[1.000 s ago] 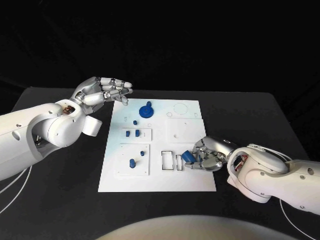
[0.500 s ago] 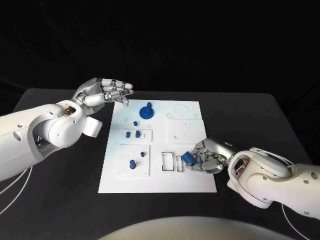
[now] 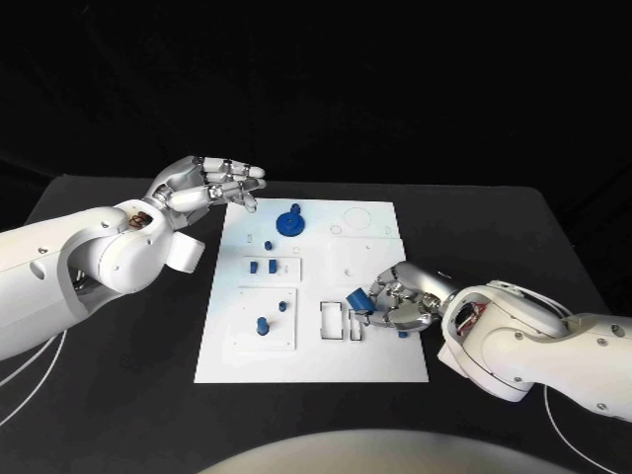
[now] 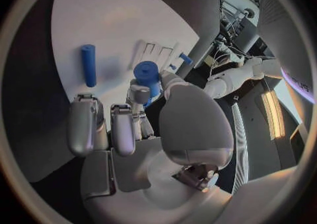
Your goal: Assemble the parts on the task board
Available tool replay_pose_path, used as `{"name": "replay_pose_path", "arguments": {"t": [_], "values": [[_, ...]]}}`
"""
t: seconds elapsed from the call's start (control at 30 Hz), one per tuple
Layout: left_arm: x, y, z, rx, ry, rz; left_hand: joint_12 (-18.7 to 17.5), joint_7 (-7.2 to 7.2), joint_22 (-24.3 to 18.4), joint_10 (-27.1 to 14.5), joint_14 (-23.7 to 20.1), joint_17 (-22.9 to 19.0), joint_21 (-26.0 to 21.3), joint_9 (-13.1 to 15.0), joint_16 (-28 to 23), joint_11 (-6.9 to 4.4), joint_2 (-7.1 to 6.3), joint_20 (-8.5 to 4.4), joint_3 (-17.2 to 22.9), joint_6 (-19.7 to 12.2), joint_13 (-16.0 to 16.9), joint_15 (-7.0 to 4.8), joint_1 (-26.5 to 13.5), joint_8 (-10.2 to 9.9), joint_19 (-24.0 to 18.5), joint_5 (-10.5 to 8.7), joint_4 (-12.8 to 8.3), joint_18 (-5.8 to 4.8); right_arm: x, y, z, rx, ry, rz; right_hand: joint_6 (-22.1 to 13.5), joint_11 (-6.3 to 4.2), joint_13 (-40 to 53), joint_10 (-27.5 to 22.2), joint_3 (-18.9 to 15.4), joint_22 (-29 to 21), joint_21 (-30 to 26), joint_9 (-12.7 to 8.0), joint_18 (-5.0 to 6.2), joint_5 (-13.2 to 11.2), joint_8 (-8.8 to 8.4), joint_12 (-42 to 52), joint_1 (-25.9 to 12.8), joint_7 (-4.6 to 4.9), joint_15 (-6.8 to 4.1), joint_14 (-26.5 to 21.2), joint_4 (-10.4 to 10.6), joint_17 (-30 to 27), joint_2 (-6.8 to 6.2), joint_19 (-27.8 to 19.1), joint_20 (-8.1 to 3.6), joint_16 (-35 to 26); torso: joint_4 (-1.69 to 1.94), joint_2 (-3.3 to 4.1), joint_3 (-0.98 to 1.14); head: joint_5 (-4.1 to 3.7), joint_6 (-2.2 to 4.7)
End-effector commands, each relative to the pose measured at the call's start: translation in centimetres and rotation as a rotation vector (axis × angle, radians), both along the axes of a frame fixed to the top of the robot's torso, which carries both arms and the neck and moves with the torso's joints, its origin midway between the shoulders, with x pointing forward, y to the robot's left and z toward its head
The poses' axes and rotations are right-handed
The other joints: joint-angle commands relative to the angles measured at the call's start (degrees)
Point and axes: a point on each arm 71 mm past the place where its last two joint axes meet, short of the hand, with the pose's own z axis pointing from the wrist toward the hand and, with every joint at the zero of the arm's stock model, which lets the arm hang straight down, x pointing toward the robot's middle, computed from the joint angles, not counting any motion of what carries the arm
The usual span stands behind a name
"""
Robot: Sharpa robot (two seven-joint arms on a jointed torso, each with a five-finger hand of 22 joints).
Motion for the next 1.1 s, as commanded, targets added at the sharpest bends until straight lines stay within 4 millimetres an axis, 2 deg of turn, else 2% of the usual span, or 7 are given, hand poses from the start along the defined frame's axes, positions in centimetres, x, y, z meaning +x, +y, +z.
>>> {"name": "replay_pose_path", "arguments": {"t": [0.03, 0.17, 0.33, 0.47, 0.87, 1.03, 1.1], "values": [[-0.1, -0.3, 0.0, -0.013, 0.002, -0.019, 0.25, 0.42, 0.08, -0.44, -0.13, 0.09, -0.28, -0.07, -0.22, -0.11, 0.59, 0.02, -0.23, 0.11, 0.05, 0.37, 0.02, -0.08, -0.50, 0.13, 0.18, 0.63, -0.1, 0.5, -0.3, 0.008, 0.050, 0.018, 1.23, -0.06, 0.18, 0.33, 0.08, 10.61, -0.26, 0.72, -0.33, 0.28, 0.49, 0.25, -0.43, -0.65, -0.48, 3.25, 0.14, -0.18, 0.34, 0.32, -0.25, 0.04, -0.01, 0.01, 0.00, 0.13, 0.05], [-0.1, -0.3, 0.0, -0.013, 0.003, -0.020, 0.26, 0.37, 0.10, -0.47, -0.14, 0.15, -0.28, -0.06, -0.27, -0.15, 0.63, 0.01, -0.22, 0.21, 0.05, 0.34, 0.09, -0.01, -0.51, 0.14, 0.13, 0.65, -0.1, 1.5, -0.5, 0.013, 0.070, 0.050, 1.33, -0.05, 0.49, 0.42, -0.86, 10.63, -0.45, 0.83, -0.31, 0.51, 0.49, 0.24, -2.58, -0.65, -0.49, 3.23, 0.20, -0.32, 0.21, 0.27, -0.29, -0.01, -0.09, -0.03, -0.08, 0.23, -0.04], [-0.1, -0.3, 0.0, -0.013, 0.003, -0.022, 0.26, 0.37, 0.10, -0.47, -0.14, 0.15, -0.28, -0.06, -0.27, -0.15, 0.63, 0.01, -0.22, 0.21, 0.05, 0.34, 0.09, -0.01, -0.51, 0.14, 0.13, 0.65, -0.1, 2.7, -0.7, 0.007, 0.089, 0.092, 1.42, -0.13, 1.15, 0.62, -2.63, 10.72, -0.53, 1.13, -0.31, 2.54, 0.56, 0.33, -6.48, -0.78, -0.55, 3.23, 0.25, -0.43, 1.04, 0.29, -0.34, -0.04, 0.05, 0.03, -0.08, 0.47, 0.01], [-0.1, -0.4, 0.0, -0.013, 0.003, -0.022, 0.27, 0.37, 0.10, -0.47, -0.14, 0.17, -0.28, -0.07, -0.29, -0.15, 0.64, 0.01, -0.22, 0.23, 0.05, 0.34, 0.10, 0.00, -0.51, 0.14, 0.12, 0.65, 0.0, 3.3, -0.9, -0.004, 0.096, 0.110, 1.41, -0.14, 1.31, 0.66, -3.04, 10.73, -0.56, 1.21, -0.31, 2.44, 0.60, 0.37, -7.17, -0.80, -0.56, 3.23, 0.24, -0.45, 1.13, 0.29, -0.36, -0.04, 0.00, 0.03, -0.12, 0.53, -0.02], [-0.1, -0.3, 0.0, -0.013, 0.004, -0.023, 0.27, 0.37, 0.10, -0.47, -0.14, 0.17, -0.28, -0.07, -0.29, -0.15, 0.64, 0.01, -0.22, 0.23, 0.05, 0.34, 0.10, 0.00, -0.51, 0.14, 0.12, 0.65, 0.5, 3.7, -1.3, -0.030, 0.083, 0.112, 1.42, -0.18, 1.44, 0.65, -3.98, 10.75, -0.61, 1.43, -0.30, 1.47, 0.72, 0.20, -8.44, -0.87, -0.60, 3.23, 0.23, -0.48, 1.26, 0.30, -0.38, -0.04, -0.14, 0.02, 0.02, 0.81, 0.03], [-0.1, -0.3, 0.0, -0.013, 0.005, -0.024, 0.27, 0.37, 0.10, -0.47, -0.14, 0.17, -0.28, -0.07, -0.29, -0.15, 0.64, 0.01, -0.22, 0.23, 0.05, 0.34, 0.10, 0.00, -0.51, 0.14, 0.12, 0.65, 0.7, 3.7, -1.3, -0.034, 0.069, 0.105, 1.35, -0.23, 2.06, 0.81, -6.65, 10.78, -0.75, 2.04, -0.30, -5.31, 1.07, 0.07, -10.38, -0.96, -0.65, 3.22, 0.26, -0.63, 1.99, 0.34, -0.43, -0.07, -0.12, 0.05, 0.02, 0.88, 0.12], [-0.1, -0.3, 0.0, -0.013, 0.005, -0.024, 0.27, 0.37, 0.10, -0.47, -0.14, 0.17, -0.28, -0.07, -0.29, -0.15, 0.64, 0.01, -0.22, 0.23, 0.05, 0.34, 0.10, 0.00, -0.51, 0.14, 0.12, 0.65, 0.8, 3.7, -1.3, -0.032, 0.061, 0.101, 1.27, -0.25, 2.30, 0.84, -9.01, 10.79, -0.82, 2.40, -0.30, -12.39, 1.27, -0.17, -11.48, -0.97, -0.66, 3.21, 0.23, -0.66, 2.68, 0.36, -0.45, -0.07, -0.11, 0.07, 0.02, 0.80, 0.00]]}}
